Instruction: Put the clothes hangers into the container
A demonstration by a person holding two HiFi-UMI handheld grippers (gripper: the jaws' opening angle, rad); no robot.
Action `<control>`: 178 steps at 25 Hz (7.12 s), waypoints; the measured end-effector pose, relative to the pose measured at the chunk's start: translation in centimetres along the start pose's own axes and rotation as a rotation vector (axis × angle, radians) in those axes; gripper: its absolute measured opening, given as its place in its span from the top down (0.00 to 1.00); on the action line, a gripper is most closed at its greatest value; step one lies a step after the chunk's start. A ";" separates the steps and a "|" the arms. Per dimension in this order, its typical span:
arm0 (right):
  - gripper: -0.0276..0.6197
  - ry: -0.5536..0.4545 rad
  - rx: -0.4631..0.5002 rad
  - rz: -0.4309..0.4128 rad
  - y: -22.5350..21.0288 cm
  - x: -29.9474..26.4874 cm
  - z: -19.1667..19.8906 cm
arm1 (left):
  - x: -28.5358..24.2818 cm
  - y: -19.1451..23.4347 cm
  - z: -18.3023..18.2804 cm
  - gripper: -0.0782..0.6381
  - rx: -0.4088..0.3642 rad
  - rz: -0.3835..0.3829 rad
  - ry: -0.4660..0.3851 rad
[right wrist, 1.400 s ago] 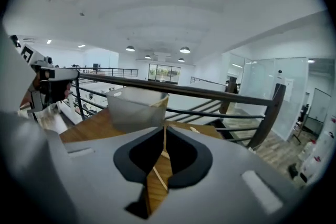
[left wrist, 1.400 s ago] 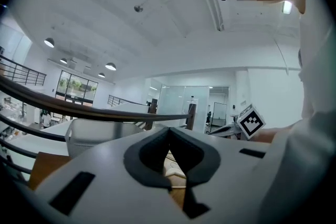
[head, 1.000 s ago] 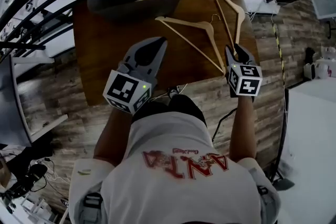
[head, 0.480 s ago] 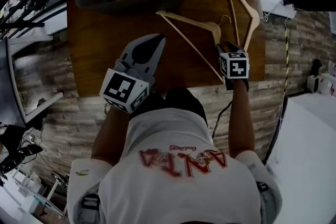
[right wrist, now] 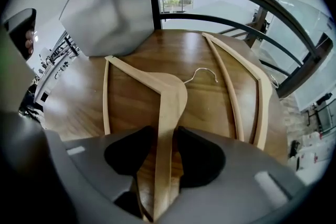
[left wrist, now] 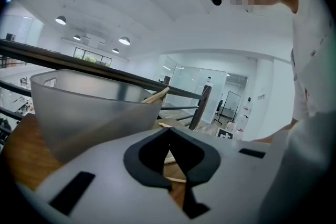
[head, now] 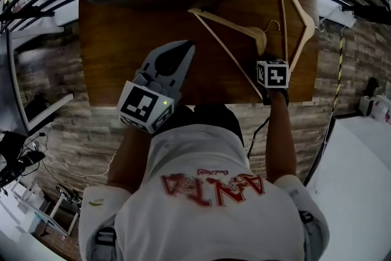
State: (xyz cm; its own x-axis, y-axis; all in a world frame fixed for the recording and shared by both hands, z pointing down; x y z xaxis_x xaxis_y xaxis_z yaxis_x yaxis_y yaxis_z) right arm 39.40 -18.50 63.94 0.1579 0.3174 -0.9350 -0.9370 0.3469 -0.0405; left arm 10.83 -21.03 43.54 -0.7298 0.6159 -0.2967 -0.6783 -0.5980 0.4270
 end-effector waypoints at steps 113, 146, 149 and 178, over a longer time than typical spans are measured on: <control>0.95 -0.956 0.493 0.155 28.3 29.2 -18.4 | 28.9 2.2 -7.1 0.88 -0.133 -0.169 -0.376; 0.95 -0.882 0.218 0.218 23.0 29.4 -7.1 | 23.3 -3.5 -6.6 0.88 -0.195 0.056 -0.268; 0.95 -0.828 0.157 0.252 18.9 28.2 -5.3 | 20.2 -4.9 -5.7 0.88 -0.190 0.087 -0.228; 0.78 -0.307 -0.272 0.315 -14.6 11.7 0.8 | -8.3 -10.7 -3.1 0.88 -0.100 0.185 0.039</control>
State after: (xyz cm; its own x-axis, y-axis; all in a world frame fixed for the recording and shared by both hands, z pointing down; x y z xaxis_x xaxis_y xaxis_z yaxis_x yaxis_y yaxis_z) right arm 55.20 -19.17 53.87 -0.0990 0.6282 -0.7717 -0.9945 -0.0364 0.0980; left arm 23.90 -21.34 38.84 -0.8442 0.4714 -0.2551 -0.5359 -0.7482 0.3911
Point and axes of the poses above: the fingertips, and each gripper's own axes: x backward along the fingers, y to its left, z out of its underside, the point moved 6 cm from there along x, backward along the fingers, and after that the axes turned 8 degrees about x, right-handed, at the moved point
